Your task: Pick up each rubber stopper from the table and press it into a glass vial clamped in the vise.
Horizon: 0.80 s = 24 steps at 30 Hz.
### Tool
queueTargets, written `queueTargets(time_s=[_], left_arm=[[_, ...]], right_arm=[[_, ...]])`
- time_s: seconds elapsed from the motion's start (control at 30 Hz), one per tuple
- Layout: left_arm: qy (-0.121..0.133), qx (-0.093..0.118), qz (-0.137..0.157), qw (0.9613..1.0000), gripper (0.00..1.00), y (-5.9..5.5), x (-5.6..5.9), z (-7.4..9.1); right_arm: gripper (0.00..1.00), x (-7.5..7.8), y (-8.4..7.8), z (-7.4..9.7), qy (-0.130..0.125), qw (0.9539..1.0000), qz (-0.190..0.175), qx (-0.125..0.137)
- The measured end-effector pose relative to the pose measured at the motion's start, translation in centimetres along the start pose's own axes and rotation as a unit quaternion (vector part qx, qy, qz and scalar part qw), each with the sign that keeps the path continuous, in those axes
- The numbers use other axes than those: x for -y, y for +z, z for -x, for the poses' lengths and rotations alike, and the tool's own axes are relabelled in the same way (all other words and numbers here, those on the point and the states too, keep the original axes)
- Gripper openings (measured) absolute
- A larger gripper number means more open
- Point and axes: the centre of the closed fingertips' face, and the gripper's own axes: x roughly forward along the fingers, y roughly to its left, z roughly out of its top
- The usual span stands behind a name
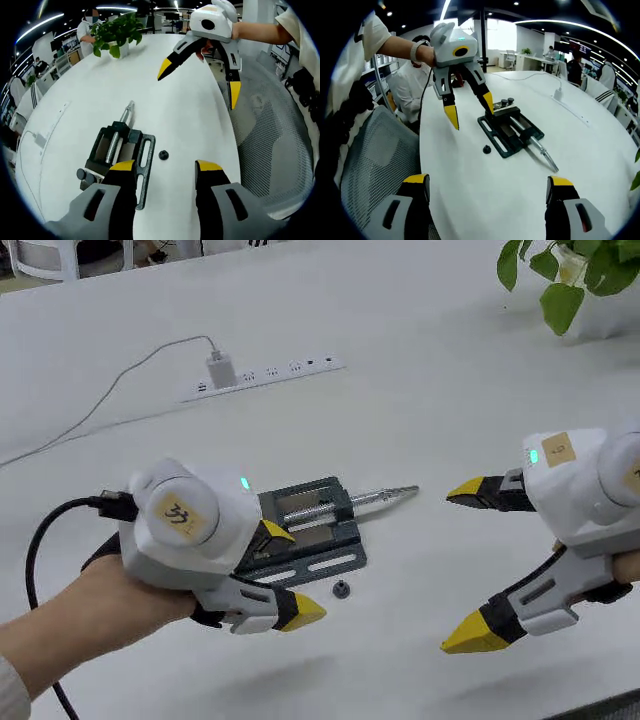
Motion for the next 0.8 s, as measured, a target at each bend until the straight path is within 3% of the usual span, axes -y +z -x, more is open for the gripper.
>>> queueTargets(time_s=[0.1, 0.4, 0.47, 0.6, 0.8], left_arm=[[-0.026, -0.031, -0.019, 0.999, 0.4, -0.2, 0.2, -0.9], [-0.066, -0.086, -0.047, 0.993, 0.27, -0.3, 0.2, -2.9], [-0.068, -0.104, -0.048, 0.9911, 0.24, -0.6, 0.1, -3.4], [-0.072, -0.118, -0.053, 0.989, 0.18, -0.3, -0.1, -4.3], [-0.072, -0.151, -0.075, 0.983, 0.16, -0.5, -0.4, -5.4]], right_arm=[[0.96, -0.3, -0.4, 0.2, -0.002, 1.0, -0.008, 0.005], [0.96, 0.1, -0.9, 0.9, -0.016, 0.9994, -0.025, 0.019], [0.96, 0.1, -0.8, 1.0, -0.018, 0.9993, -0.026, 0.023], [0.95, -0.2, -0.9, 1.1, -0.019, 0.999, -0.029, 0.028], [0.95, -0.2, -1.4, 1.5, -0.021, 0.9987, -0.034, 0.031]])
